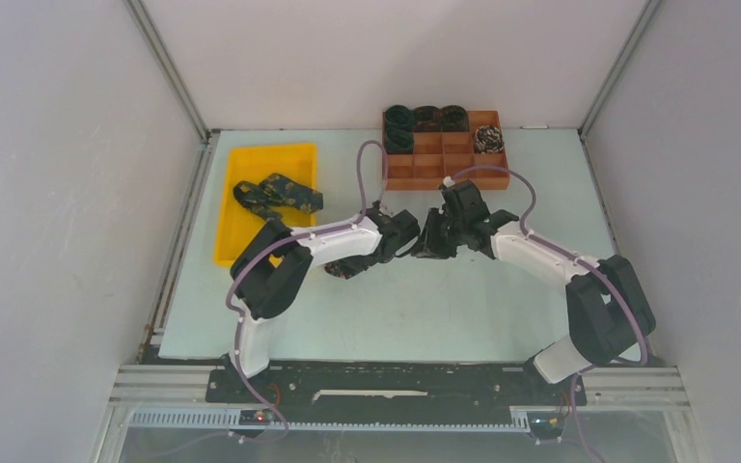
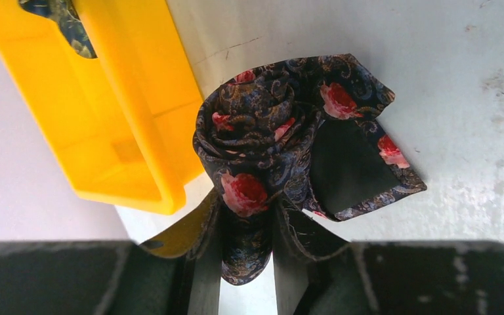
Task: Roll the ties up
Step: Roll the tie at the center of the board, then pick up the tie at the center of the board, then place the tie in the bin.
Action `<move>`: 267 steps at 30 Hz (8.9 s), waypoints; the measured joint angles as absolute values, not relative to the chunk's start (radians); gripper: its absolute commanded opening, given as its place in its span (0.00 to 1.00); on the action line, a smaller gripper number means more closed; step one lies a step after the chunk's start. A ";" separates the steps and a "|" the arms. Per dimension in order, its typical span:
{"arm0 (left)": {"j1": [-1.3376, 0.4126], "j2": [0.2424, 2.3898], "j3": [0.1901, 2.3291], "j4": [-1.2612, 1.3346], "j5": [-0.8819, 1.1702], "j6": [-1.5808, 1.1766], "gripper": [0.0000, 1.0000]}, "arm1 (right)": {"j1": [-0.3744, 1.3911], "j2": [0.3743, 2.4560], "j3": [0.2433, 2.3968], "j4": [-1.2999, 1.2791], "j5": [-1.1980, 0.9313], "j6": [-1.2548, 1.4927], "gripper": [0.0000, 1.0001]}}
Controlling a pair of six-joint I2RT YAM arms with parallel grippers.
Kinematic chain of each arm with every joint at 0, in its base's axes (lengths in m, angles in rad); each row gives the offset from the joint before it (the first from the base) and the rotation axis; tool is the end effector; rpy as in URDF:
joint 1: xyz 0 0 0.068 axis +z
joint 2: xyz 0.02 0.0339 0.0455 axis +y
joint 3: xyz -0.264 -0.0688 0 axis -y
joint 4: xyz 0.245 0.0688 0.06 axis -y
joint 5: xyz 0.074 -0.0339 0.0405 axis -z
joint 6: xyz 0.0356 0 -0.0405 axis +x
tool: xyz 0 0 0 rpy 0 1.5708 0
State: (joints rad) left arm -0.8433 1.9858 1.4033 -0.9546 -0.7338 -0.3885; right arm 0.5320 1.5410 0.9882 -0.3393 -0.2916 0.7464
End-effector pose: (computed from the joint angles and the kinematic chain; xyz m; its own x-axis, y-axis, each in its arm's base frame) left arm 0.2621 -0.2586 0.1700 -0.8195 0.4973 -0.2847 0.2477 0.7554 0.6067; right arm 0.2706 0.1711 0.2157 -0.9280 0.2084 -0.3089 -0.0154 0.8069 0.5905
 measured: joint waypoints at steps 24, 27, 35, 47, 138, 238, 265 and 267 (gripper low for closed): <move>-0.920 2.120 1.547 -1.065 -0.748 -0.463 0.50 | 0.465 1.407 0.932 -0.392 -0.304 0.722 0.20; -0.922 2.120 1.553 -1.062 -0.726 -0.463 0.56 | 0.463 1.398 0.932 -0.394 -0.307 0.722 0.20; -0.925 2.091 1.552 -1.055 -0.655 -0.463 0.63 | 0.464 1.379 0.929 -0.389 -0.309 0.722 0.28; -0.908 1.795 1.410 -0.986 -0.590 -0.462 0.65 | 0.528 1.315 0.896 -0.266 -0.308 0.722 0.62; -0.521 1.576 1.119 -0.627 -0.152 -0.339 0.74 | 0.700 1.778 1.031 0.108 -0.427 0.781 0.78; -0.449 1.548 0.804 -0.017 0.501 -0.680 0.12 | 0.497 1.448 0.847 0.081 -0.480 0.649 0.70; -0.449 2.186 1.888 -0.239 0.300 -0.551 0.09 | 0.448 1.245 0.517 0.232 -0.242 0.567 0.69; -0.447 2.240 1.953 -0.244 0.290 -0.558 0.09 | 0.437 1.246 0.509 0.255 -0.260 0.568 0.69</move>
State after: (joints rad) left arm -0.4465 2.2398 1.9530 -0.2440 0.2901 -0.5579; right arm 0.4374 1.2465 0.5095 0.2550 -0.2596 0.5678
